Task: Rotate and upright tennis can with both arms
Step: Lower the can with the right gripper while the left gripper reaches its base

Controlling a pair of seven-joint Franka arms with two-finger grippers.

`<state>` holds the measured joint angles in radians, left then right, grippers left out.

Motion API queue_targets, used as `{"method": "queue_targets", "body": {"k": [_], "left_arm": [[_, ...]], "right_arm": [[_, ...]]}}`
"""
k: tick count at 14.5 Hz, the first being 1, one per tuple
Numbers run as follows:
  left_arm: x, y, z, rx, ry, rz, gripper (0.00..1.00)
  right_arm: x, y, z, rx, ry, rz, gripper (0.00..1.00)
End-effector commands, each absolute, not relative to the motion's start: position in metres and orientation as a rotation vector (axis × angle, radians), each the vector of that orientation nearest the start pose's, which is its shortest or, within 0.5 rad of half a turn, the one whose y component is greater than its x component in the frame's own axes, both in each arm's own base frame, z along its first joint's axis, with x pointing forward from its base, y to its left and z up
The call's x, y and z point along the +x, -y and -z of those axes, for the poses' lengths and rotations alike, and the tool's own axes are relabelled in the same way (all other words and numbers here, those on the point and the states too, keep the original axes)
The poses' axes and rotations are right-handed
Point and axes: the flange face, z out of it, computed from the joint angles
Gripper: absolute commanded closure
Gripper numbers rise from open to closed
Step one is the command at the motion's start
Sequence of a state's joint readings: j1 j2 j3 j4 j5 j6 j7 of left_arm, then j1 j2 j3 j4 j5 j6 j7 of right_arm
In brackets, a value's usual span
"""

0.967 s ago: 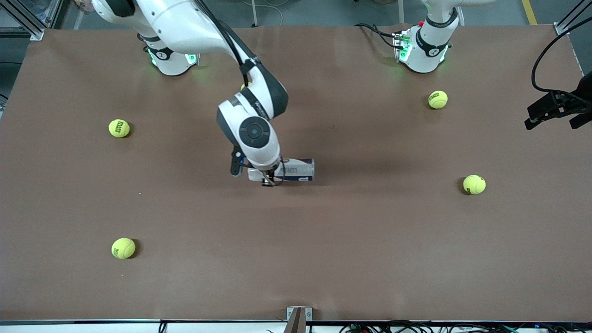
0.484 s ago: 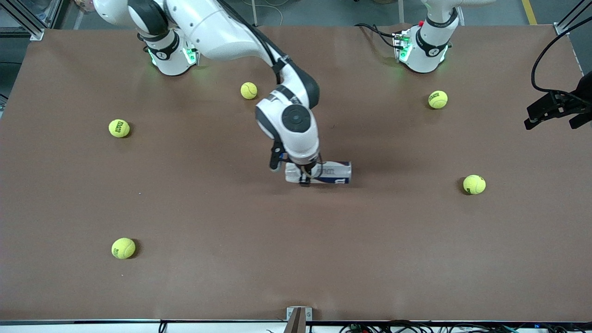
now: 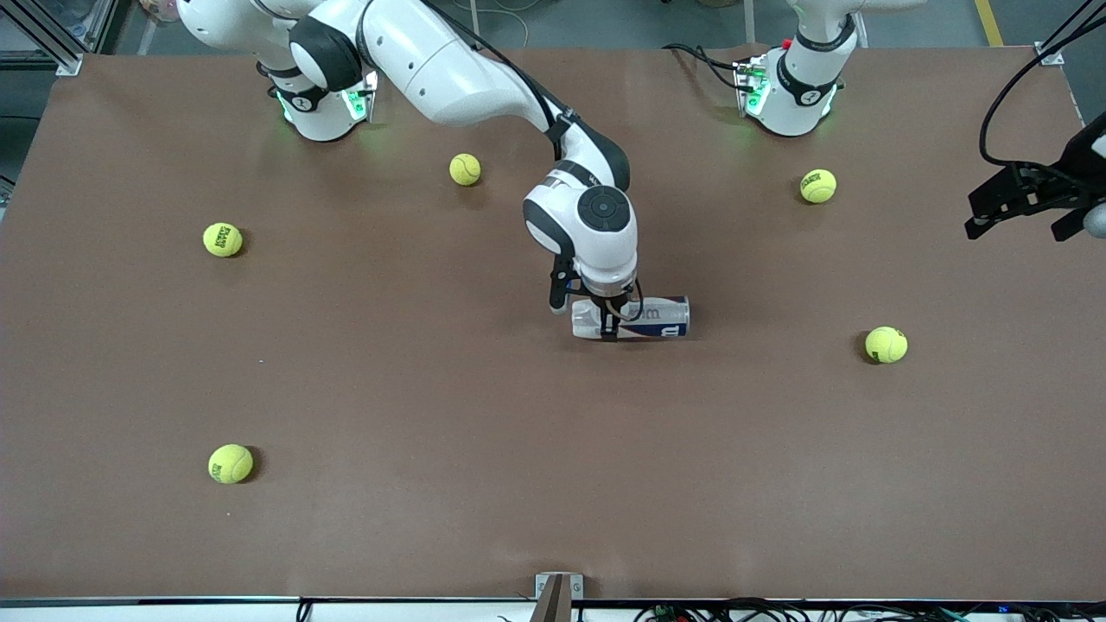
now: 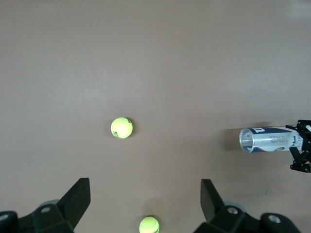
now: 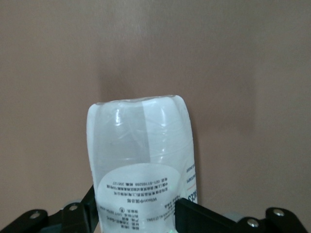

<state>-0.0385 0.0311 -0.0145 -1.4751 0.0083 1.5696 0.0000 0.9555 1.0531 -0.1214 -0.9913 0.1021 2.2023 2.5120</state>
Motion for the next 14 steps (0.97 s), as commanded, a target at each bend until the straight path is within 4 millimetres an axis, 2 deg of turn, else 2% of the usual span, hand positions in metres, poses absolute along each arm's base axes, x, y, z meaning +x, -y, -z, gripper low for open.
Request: {"method": "queue_targets", "body": {"k": [1, 3, 5, 6, 7, 10, 12, 14], "left_arm": [[0.584, 0.043, -0.615, -3.148, -0.135, -0.005, 0.00], [0.595, 0.047, -0.581, -3.148, -0.140, -0.130, 0.00], [0.607, 0.063, -0.540, -3.135, -0.117, -0.261, 0.00], [0.612, 0.064, -0.520, -3.127, -0.090, -0.325, 0.00], [0.616, 0.072, -0.498, -3.115, -0.097, -0.392, 0.00], [0.623, 0.090, -0.431, -3.094, -0.118, -0.580, 0.00], [0.626, 0.098, -0.406, -3.121, -0.111, -0.650, 0.00], [0.625, 0.096, -0.387, -3.171, -0.071, -0.731, 0.00]], "right_arm": [[0.495, -0.632, -0.213, -2.012, -2.160, 0.070, 0.31], [0.489, -0.636, -0.205, -2.025, -2.150, 0.077, 0.30], [0.483, -0.639, -0.199, -2.064, -2.113, 0.128, 0.28], [0.480, -0.641, -0.199, -2.082, -2.094, 0.149, 0.21], [0.481, -0.640, -0.199, -2.087, -2.095, 0.153, 0.01], [0.479, -0.639, -0.198, -2.103, -2.118, 0.156, 0.00], [0.476, -0.639, -0.204, -2.118, -2.138, 0.156, 0.00], [0.474, -0.643, -0.220, -2.129, -2.153, 0.151, 0.00]]}}
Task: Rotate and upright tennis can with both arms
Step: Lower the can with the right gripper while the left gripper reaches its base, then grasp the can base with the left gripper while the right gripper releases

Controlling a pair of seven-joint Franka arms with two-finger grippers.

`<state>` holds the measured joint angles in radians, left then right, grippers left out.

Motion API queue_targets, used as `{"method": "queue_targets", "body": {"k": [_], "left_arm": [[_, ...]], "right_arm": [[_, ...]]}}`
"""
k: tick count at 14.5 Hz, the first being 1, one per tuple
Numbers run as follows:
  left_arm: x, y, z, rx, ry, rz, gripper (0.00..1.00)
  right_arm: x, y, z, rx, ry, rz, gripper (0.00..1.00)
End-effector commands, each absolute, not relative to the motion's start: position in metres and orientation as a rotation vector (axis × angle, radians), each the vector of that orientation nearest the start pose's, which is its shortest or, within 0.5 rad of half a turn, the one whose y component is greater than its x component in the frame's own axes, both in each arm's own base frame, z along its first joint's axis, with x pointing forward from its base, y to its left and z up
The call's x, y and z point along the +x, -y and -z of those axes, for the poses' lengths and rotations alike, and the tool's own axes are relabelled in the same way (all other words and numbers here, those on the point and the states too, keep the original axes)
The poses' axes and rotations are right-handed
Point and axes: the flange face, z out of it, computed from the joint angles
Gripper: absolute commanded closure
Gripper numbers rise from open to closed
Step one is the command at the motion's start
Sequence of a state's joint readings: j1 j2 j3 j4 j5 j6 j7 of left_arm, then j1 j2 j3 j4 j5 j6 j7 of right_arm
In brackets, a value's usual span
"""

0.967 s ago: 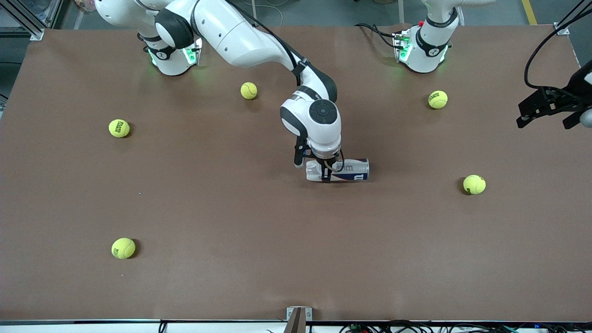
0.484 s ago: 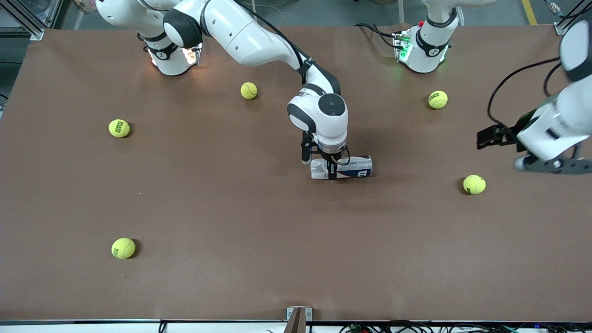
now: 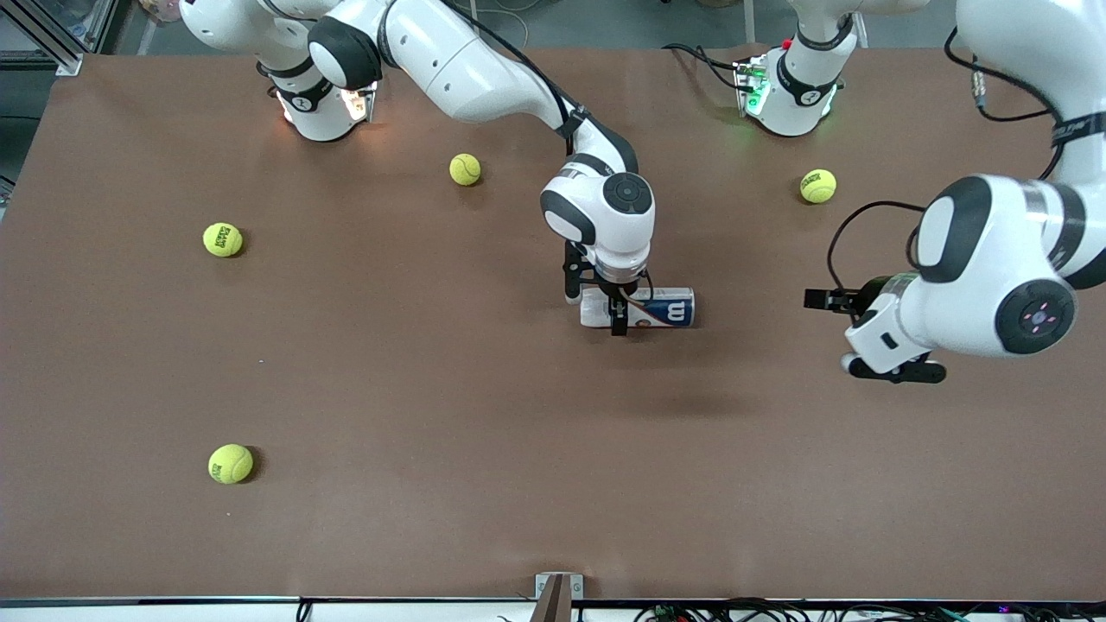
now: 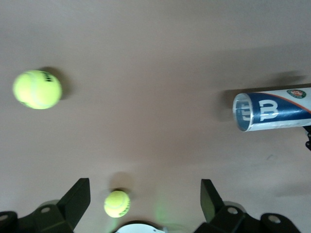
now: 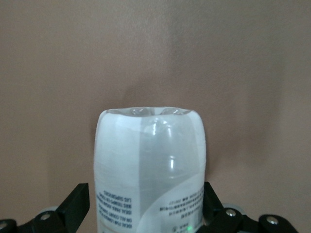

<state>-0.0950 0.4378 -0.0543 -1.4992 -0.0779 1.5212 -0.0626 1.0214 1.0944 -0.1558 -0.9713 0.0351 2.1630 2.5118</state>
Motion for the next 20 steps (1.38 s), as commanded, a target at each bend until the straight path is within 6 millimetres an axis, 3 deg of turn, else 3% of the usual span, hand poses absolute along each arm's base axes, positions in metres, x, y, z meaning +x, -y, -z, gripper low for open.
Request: {"method": "queue_targets", "body": {"k": [1, 3, 6, 11, 14, 16, 17, 20], "left_arm": [[0.624, 0.093, -0.380, -3.239, -0.023, -0.772, 0.00], [0.621, 0.077, -0.360, -3.381, 0.071, -0.813, 0.00], [0.612, 0.076, -0.331, -3.545, 0.229, -0.874, 0.00], [0.584, 0.090, -0.266, -3.852, 0.429, -0.840, 0.00], [0.554, 0.094, -0.230, -4.041, 0.506, -0.751, 0.00], [0.540, 0.099, -0.206, -4.121, 0.547, -0.631, 0.00], [0.533, 0.101, -0.193, -4.168, 0.541, -0.568, 0.00], [0.518, 0.110, -0.158, -4.277, 0.555, -0.429, 0.00]], "right_arm": [[0.473, -0.644, -0.228, -2.133, -2.160, 0.149, 0.00], [0.470, -0.647, -0.249, -2.136, -2.168, 0.133, 0.00], [0.466, -0.647, -0.271, -2.145, -2.178, 0.120, 0.00], [0.486, -0.631, -0.320, -2.142, -2.157, 0.096, 0.00], [0.521, -0.593, -0.359, -2.339, -1.974, 0.098, 0.00], [0.540, -0.563, -0.372, -2.535, -1.817, 0.079, 0.00], [0.545, -0.546, -0.387, -2.658, -1.708, 0.071, 0.00], [0.580, -0.479, -0.400, -2.867, -1.558, -0.010, 0.00]]}}
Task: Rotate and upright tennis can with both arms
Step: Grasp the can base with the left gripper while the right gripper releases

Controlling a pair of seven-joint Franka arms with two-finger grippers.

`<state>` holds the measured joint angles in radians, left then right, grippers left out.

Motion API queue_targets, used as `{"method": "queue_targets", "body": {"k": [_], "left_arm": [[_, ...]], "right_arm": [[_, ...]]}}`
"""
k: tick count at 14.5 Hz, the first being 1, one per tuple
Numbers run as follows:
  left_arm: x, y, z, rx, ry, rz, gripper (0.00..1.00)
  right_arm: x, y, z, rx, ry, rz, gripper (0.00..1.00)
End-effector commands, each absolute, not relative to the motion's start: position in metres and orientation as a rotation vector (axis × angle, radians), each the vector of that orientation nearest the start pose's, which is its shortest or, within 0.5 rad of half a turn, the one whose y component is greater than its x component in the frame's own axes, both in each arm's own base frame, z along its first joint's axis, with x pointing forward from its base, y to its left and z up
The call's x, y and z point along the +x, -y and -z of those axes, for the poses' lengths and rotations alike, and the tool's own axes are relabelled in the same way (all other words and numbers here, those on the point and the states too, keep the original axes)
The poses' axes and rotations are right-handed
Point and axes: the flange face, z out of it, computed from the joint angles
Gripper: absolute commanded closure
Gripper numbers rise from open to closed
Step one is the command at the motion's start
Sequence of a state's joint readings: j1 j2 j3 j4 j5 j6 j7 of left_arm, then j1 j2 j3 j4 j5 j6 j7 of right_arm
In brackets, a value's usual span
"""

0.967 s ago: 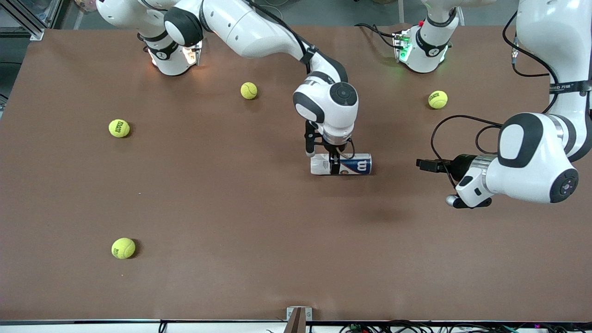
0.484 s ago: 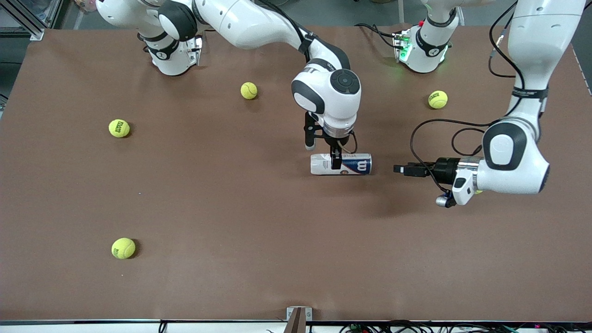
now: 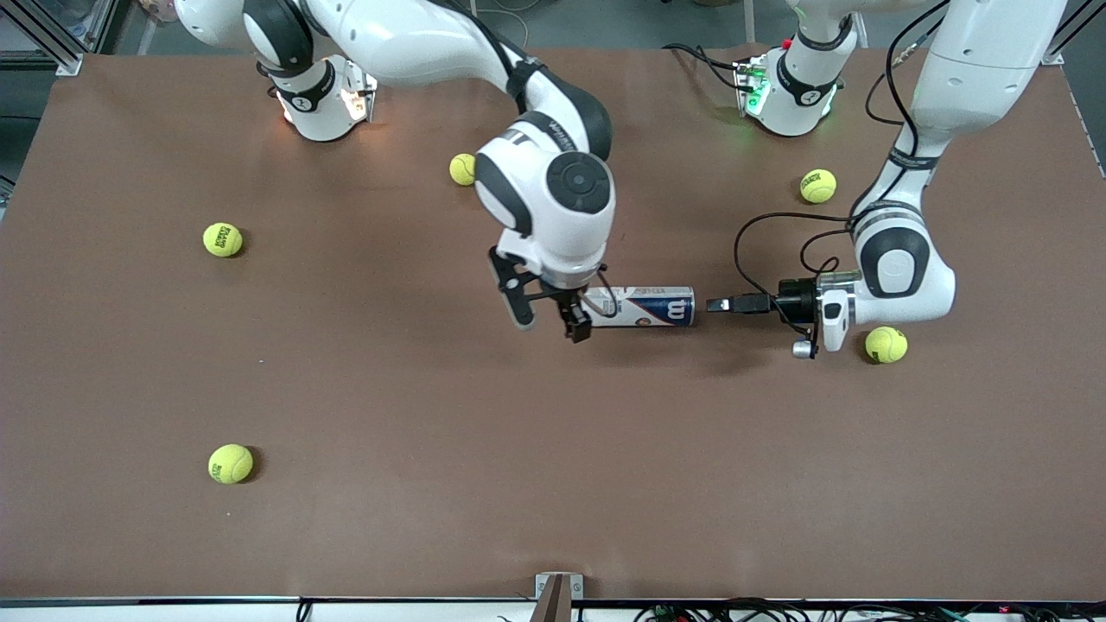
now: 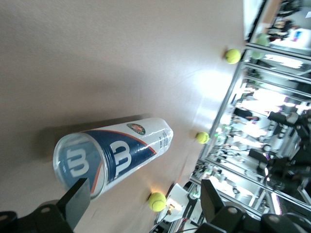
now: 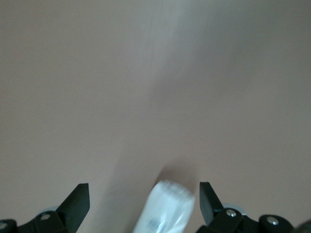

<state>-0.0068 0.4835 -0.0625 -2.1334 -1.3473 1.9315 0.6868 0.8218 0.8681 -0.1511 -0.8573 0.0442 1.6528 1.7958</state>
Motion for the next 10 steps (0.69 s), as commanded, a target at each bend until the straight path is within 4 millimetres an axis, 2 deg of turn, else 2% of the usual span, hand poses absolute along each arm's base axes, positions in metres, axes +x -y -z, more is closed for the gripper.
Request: {"method": "queue_targets", "body": {"k": [1, 3, 4, 5, 6, 8, 10], "left_arm": [[0.515, 0.117, -0.148, 1.894, -0.252, 0.169, 0.00], [0.510, 0.130, -0.131, 1.853, -0.248, 0.114, 0.00], [0.509, 0.134, -0.124, 1.844, -0.242, 0.098, 0.00], [0.508, 0.137, -0.119, 1.836, -0.246, 0.086, 0.00], [0.507, 0.143, -0.118, 1.833, -0.248, 0.077, 0.05], [0.507, 0.155, -0.119, 1.817, -0.263, 0.069, 0.33], [0.506, 0.155, -0.116, 1.818, -0.262, 0.070, 0.64]], "right_arm": [[0.591, -0.455, -0.404, -2.913, -1.510, -0.040, 0.00], [0.607, -0.396, -0.420, -2.987, -1.374, -0.106, 0.00], [0.616, -0.357, -0.427, -3.009, -1.295, -0.129, 0.00], [0.618, -0.327, -0.430, -3.027, -1.205, -0.143, 0.00], [0.617, -0.294, -0.432, -3.044, -1.096, -0.143, 0.00], [0.618, -0.227, -0.431, -3.076, -0.913, -0.162, 0.00], [0.625, -0.171, -0.434, -3.115, -0.750, -0.179, 0.00]]}}
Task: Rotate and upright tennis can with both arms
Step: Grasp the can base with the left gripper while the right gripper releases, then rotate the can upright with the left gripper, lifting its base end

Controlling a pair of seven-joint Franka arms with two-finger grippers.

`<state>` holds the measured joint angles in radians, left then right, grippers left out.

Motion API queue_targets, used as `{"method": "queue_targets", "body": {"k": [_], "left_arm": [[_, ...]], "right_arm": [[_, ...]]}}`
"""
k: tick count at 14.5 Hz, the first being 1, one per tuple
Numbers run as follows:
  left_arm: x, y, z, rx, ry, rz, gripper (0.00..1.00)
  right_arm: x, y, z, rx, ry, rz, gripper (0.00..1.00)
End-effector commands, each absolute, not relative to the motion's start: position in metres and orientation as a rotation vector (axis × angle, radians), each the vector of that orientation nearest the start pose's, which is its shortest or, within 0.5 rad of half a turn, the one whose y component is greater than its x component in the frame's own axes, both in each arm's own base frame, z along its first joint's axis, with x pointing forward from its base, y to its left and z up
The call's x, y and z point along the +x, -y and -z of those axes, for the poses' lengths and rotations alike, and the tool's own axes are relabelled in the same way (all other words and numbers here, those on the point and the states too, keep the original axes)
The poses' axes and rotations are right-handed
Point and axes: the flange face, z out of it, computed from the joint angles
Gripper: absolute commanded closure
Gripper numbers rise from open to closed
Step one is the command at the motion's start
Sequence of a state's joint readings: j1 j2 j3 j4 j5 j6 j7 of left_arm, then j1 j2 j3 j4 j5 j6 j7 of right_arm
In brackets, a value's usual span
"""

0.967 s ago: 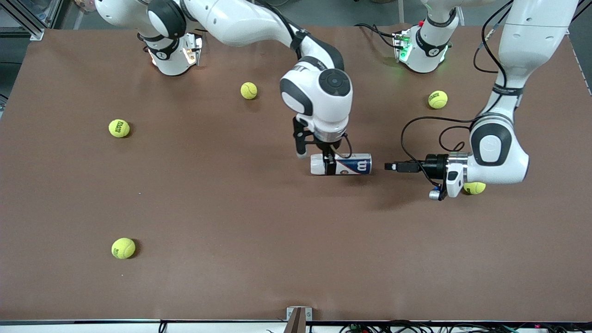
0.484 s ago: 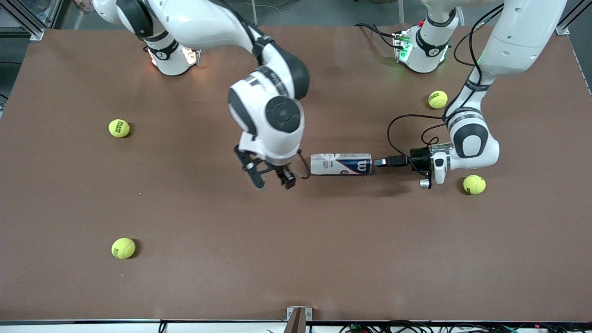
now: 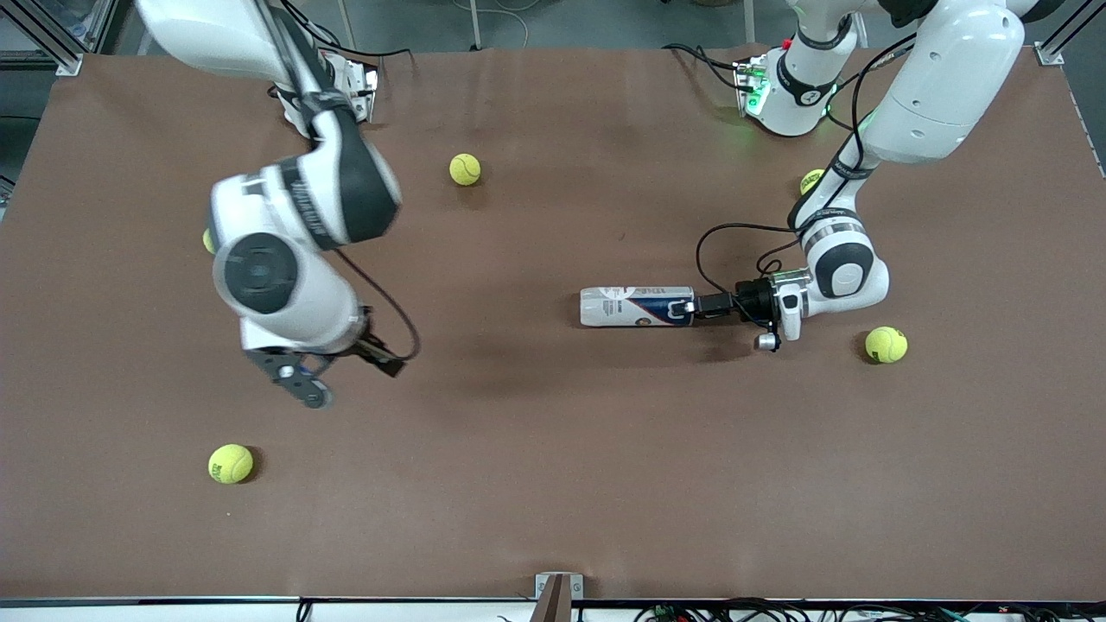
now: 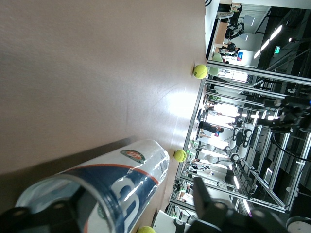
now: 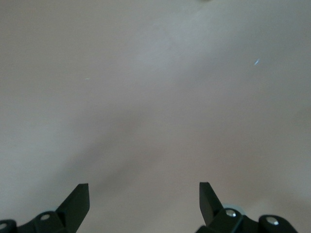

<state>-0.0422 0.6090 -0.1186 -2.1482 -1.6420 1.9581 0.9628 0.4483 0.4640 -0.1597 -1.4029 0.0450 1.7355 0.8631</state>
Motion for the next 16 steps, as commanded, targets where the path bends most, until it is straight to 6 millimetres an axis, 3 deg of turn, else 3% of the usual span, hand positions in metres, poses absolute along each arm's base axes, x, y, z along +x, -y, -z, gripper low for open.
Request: {"method": "queue_targets", "body": {"k": [1, 3, 8, 11, 14, 16], "left_arm": [[0.505, 0.155, -0.116, 1.819, -0.256, 0.066, 0.75], [0.506, 0.154, -0.116, 1.819, -0.256, 0.064, 0.88], [0.509, 0.151, -0.118, 1.818, -0.242, 0.042, 0.93], [0.535, 0.156, -0.160, 1.869, -0.141, 0.032, 0.97], [0.574, 0.156, -0.213, 2.037, -0.122, 0.223, 0.97], [0.594, 0.160, -0.251, 2.139, -0.155, 0.307, 0.97]], "right_arm": [[0.631, -0.144, -0.437, -3.124, -0.664, -0.179, 0.00], [0.640, -0.092, -0.443, -3.142, -0.466, -0.182, 0.00], [0.644, 0.019, -0.471, -3.141, -0.143, -0.167, 0.00], [0.646, 0.064, -0.502, -3.142, -0.084, -0.124, 0.00], [0.644, 0.082, -0.533, -3.155, -0.123, -0.137, 0.00], [0.644, 0.086, -0.540, -3.161, -0.132, -0.158, 0.00]]}}
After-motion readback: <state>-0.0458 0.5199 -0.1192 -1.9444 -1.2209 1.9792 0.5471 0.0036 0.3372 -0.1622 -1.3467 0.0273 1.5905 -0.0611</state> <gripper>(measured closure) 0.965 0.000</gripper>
